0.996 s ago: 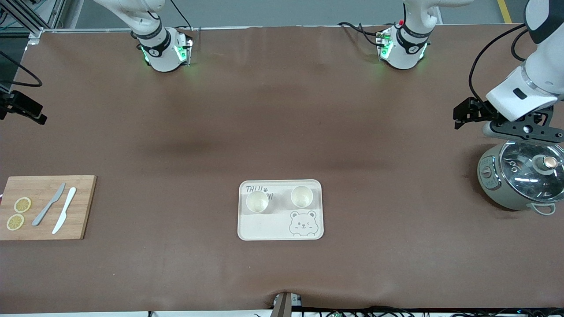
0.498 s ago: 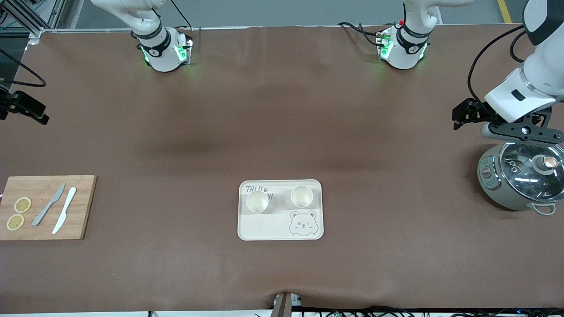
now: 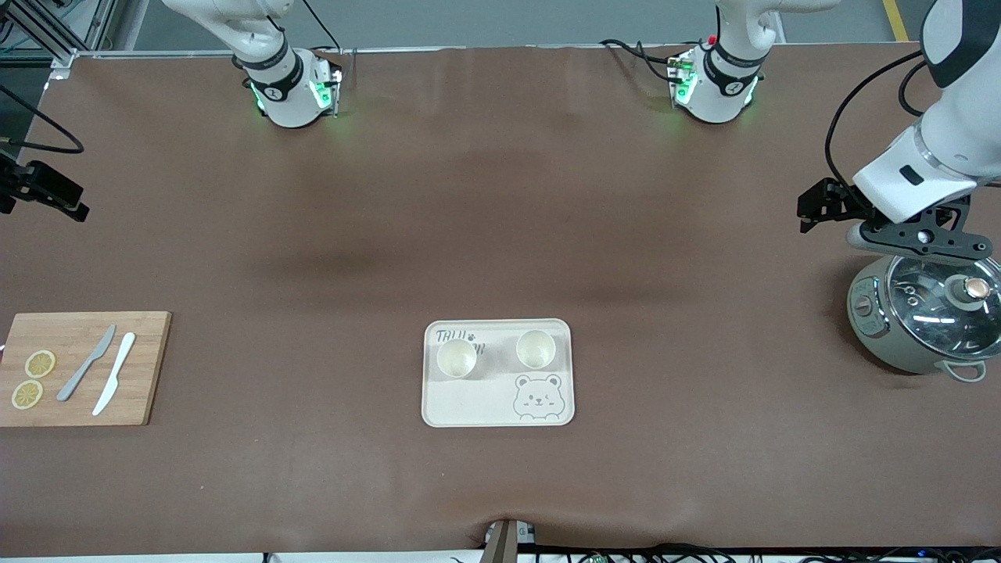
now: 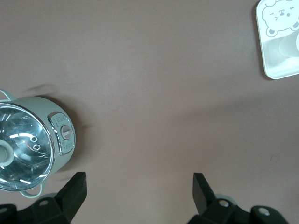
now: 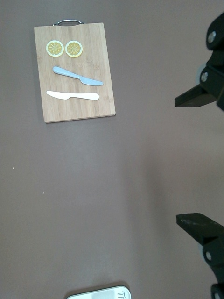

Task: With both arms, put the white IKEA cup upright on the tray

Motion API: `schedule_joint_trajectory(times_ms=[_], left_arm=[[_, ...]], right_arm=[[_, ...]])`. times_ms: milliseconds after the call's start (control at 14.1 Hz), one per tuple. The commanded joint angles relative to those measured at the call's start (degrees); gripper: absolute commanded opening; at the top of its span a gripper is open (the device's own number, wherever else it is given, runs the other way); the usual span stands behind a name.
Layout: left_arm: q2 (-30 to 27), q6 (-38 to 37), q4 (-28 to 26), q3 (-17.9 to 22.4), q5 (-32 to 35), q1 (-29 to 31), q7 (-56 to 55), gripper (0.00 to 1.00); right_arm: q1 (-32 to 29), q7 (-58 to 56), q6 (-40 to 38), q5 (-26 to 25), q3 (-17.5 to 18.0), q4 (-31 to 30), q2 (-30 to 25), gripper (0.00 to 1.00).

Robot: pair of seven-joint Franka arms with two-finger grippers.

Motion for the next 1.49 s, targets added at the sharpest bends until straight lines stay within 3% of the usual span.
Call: schedule_joint_trajectory(times_ms=[0,711,1422], left_arm=[[0.0,0.2,0.1,-0.2,-0.1,0.0,-1.1,1.0],[0.0,0.3,0.2,-0.3,-0.1,0.0,-2.0,1.0],[0.0,0.3,0.3,-0.3,-0.1,-0.2,-2.0,1.0]], right_arm=[[-0.7,0.0,-0.1,0.3,0.8,0.7,0.5,1.0],[-0.6,0.0,1.6,0.5,0.8,0.7,0.6,1.0],[-0.7,2.5,3.0,2.3,0.8,5.0,1.4,1.0]])
